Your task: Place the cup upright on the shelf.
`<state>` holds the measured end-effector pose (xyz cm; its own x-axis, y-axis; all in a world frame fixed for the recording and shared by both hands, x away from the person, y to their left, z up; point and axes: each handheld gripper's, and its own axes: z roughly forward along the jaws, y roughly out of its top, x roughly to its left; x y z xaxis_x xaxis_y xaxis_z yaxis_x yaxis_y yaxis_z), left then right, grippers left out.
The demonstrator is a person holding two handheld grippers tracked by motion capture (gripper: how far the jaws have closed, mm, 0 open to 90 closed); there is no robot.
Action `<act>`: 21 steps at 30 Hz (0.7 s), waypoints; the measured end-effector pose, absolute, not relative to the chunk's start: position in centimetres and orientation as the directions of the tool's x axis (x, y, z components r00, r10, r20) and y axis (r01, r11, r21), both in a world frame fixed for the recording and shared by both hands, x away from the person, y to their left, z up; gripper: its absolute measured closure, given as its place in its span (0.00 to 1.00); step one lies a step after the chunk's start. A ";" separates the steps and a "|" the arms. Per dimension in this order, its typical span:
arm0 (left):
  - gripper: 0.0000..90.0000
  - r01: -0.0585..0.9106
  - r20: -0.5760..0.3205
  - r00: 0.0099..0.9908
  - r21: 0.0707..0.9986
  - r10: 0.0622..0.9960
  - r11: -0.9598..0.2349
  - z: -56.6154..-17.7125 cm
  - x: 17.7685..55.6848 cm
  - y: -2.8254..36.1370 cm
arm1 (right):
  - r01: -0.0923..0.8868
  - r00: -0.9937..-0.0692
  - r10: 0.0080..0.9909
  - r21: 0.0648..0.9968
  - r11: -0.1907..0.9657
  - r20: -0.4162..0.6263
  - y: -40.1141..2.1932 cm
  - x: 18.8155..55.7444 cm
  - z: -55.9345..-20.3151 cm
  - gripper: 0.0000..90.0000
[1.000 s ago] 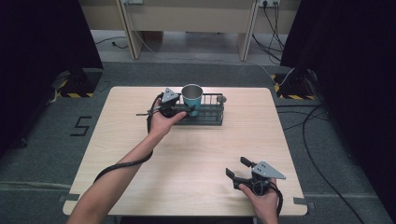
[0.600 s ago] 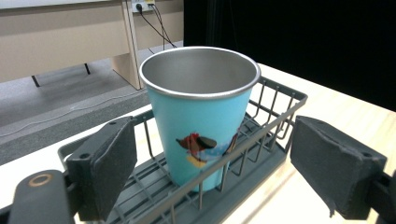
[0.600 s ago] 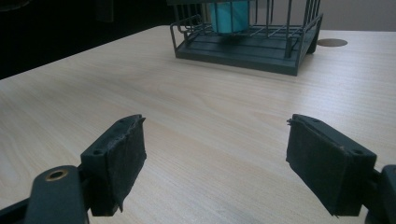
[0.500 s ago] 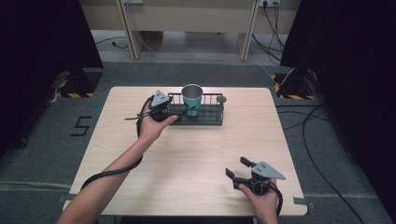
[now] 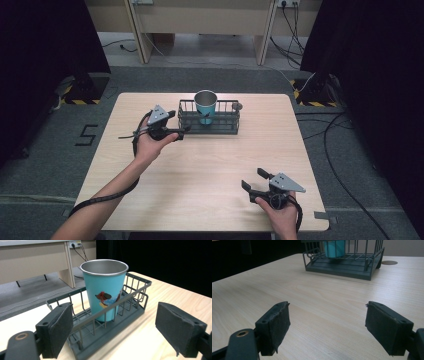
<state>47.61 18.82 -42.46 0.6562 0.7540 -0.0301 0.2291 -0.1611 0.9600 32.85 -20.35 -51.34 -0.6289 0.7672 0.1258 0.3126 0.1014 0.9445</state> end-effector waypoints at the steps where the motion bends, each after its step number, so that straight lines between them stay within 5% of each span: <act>1: 0.16 0.227 -0.030 0.658 0.960 0.752 -0.161 -42.5 47.3 19.0 | 0.313 -0.628 0.767 0.944 0.101 0.127 -20.3 32.8 -51.3 0.23; 21: 0.16 0.246 -0.040 0.654 0.955 0.756 -0.163 -46.3 38.8 25.5 | 0.315 -0.629 0.768 0.943 0.105 0.124 -20.2 32.8 -51.3 0.23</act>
<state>38.83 25.49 -46.27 0.6536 0.7558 -0.0399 0.2464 -0.1627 0.9554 32.84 -20.24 -51.34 -0.6288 0.7675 0.1244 0.3152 0.1053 0.9432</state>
